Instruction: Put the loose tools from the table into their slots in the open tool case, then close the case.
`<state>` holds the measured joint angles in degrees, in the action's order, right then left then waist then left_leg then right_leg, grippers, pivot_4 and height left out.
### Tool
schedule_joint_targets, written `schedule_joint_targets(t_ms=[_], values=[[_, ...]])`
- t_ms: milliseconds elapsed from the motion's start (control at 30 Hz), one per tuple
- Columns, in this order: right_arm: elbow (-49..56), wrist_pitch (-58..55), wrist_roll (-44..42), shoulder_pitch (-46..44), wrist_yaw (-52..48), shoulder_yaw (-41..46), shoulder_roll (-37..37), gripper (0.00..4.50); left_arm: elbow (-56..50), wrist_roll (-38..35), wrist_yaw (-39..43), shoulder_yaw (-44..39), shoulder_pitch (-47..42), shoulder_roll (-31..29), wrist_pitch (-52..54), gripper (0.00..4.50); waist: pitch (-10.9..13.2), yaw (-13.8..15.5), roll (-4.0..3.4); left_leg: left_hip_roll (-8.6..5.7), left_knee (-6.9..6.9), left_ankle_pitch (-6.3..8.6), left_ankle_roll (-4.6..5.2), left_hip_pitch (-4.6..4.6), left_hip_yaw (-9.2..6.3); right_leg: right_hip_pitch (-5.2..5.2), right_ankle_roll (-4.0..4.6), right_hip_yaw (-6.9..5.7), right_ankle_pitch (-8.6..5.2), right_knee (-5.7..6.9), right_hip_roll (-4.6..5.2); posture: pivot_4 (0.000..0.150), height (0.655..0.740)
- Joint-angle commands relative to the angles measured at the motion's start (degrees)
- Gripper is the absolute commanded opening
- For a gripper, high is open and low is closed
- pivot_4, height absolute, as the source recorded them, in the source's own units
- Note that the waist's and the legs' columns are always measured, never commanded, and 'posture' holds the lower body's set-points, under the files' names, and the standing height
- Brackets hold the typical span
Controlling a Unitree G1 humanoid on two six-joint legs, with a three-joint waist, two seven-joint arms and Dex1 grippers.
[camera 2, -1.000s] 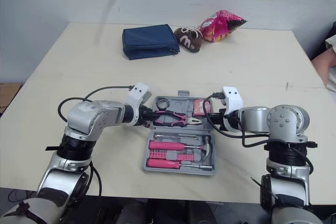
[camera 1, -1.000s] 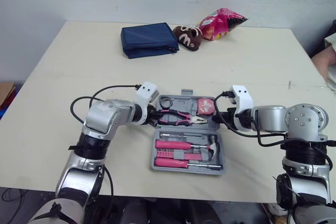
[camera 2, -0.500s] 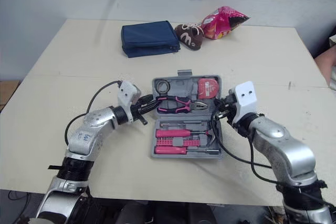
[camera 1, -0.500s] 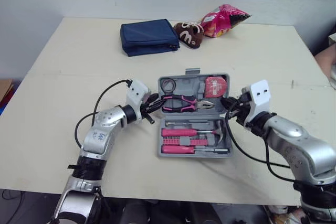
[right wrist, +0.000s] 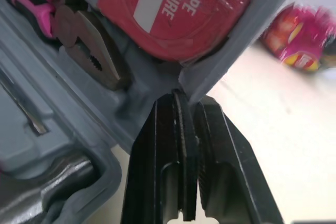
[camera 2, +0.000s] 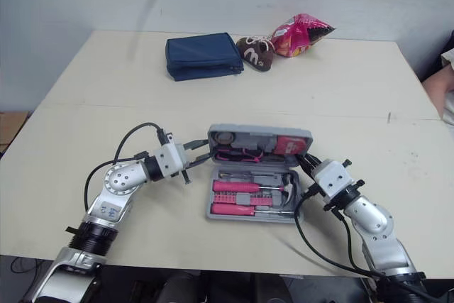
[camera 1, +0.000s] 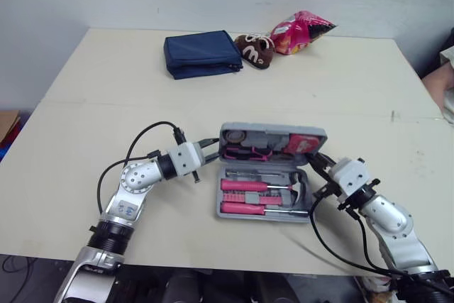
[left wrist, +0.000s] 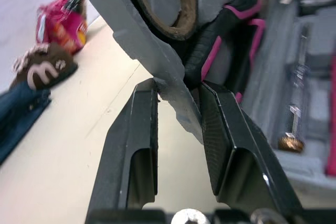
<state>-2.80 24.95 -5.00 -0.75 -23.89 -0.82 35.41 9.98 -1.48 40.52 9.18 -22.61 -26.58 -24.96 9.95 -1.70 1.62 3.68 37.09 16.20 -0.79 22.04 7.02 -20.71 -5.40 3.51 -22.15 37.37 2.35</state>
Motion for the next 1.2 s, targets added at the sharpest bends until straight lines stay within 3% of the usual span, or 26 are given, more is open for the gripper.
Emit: schedule_joint_targets(t_ms=[33,267,300,467,600,633,733,900,1067,1200], values=[[-4.41,5.69,5.28,1.38,0.07,0.39,0.41,0.0,-0.1,1.08,2.5,0.95,0.82,-1.73,-7.58,0.63,0.0,0.03,0.0,0.0,0.02,0.04,0.03,-0.09,-0.01,0.1,0.01,-0.01,0.0,-0.01,0.02,0.15,0.74],[-2.87,16.12,14.65,8.44,3.91,6.03,5.89,3.3,2.92,2.94,3.26,-0.86,2.23,-8.89,-19.92,3.74,0.0,-0.08,-0.01,-0.01,-0.02,0.12,0.07,-0.26,0.03,0.26,0.04,0.01,-0.03,-0.04,0.05,0.15,0.74],[-2.45,17.25,15.7,10.01,4.92,7.93,6.71,3.76,3.34,1.94,3.84,-1.53,2.8,-10.26,-19.74,3.76,0.0,-0.15,0.0,0.0,-0.04,0.12,0.07,-0.28,0.04,0.27,0.05,0.02,-0.03,-0.04,0.05,0.15,0.74],[-3.69,18.11,11.44,20.95,2.08,15.04,11.51,3.76,10.73,-4.17,9.59,-6.26,6.48,-19.45,-13.39,3.76,0.02,-0.66,-0.01,0.03,-0.24,0.15,0.08,-0.5,0.11,0.36,0.17,0.06,-0.1,-0.02,0.04,0.15,0.74],[-2.29,14.56,2.06,26.92,-4.6,16.65,13.62,3.76,11.5,-11.73,12.88,-9.45,5.83,-19.45,-2.75,3.76,0.09,-1.15,0.11,-0.03,-0.67,0.25,0.25,-0.85,0.09,0.66,0.21,-0.01,-0.12,-0.18,0.12,0.15,0.74],[1.15,10.07,-4.06,29.06,-7.97,16.43,14.04,3.76,10.73,-12.83,14.23,-9.03,4.34,-18.52,-0.7,3.76,0.13,-1.1,0.18,-0.02,-0.72,0.26,0.28,-0.96,-0.06,0.87,0.21,-0.14,-0.12,-0.32,0.13,0.15,0.74],[14.93,-4.94,-21.76,35.36,-15.08,15.97,15.06,2.92,7.69,-16.27,16.72,-7.2,-0.82,-14.02,8.16,3.76,0.19,0.01,0.08,-0.04,-0.71,0.27,0.31,-0.98,-0.22,1.03,0.19,-0.27,-0.1,-0.37,0.18,0.15,0.74],[29.21,-20.17,-27.6,39.09,-20.39,13.62,18.4,0.22,7.76,-14.44,18.17,-3.57,-8.56,-7.88,16.96,3.76,0.18,0.04,0.13,-0.03,-0.64,0.21,0.2,-0.9,-0.28,1.03,0.16,-0.28,-0.08,-0.4,0.1,0.15,0.74],[33.59,-29.12,-24.45,34.06,-20.35,8.44,17.81,0.06,16.58,-8.59,20.07,3.28,-18.42,-0.79,23.35,3.76,0.22,0.15,0.2,-0.03,-0.58,0.13,0.04,-0.89,-0.28,1.01,0.15,-0.24,-0.08,-0.44,0.01,0.15,0.74],[31.39,-32.05,-19.52,29.99,-21.31,4.84,17.46,0.06,26.51,-3.09,21.06,6.67,-25.17,3.92,18.25,3.76,0.24,0.22,0.25,-0.03,-0.07,0.23,0.1,-0.69,-0.25,1.0,0.07,-0.19,-0.06,-0.46,-0.04,0.15,0.74]])
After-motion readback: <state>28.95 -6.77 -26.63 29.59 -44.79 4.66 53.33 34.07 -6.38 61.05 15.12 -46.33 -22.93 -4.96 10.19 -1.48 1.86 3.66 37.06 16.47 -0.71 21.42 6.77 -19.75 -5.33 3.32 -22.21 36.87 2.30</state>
